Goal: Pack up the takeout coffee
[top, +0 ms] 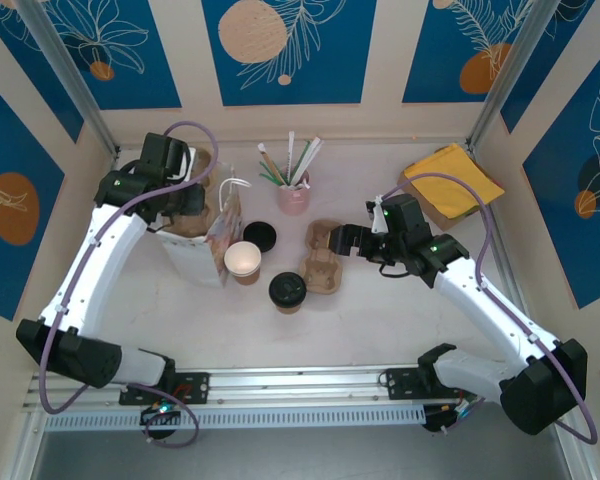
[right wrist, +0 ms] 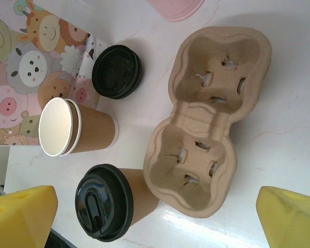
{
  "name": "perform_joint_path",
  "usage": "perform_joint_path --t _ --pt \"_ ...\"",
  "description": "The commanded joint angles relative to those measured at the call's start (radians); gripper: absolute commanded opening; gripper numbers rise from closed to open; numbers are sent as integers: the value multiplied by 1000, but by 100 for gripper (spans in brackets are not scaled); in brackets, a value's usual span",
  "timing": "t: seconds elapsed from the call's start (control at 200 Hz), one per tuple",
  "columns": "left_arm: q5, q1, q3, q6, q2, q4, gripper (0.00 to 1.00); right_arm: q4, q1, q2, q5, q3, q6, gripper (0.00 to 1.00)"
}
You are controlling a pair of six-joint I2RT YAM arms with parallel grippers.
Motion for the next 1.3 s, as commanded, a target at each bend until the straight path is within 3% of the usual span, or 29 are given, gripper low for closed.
perform_joint_path --t 0.0,0.42,0.945,1.295 --pt "40 17 -31 15 -27 16 31 12 -5 2 -29 26 -19 99" --pt "80 28 -41 18 17 -33 30 14 -8 -11 -29 8 -16 99" --pt "59 40 -168 23 3 48 30 7 -28 -22 -39 3 -24 99" --pt "80 46 -111 10 50 -46 29 9 -31 -22 -49 2 -28 99"
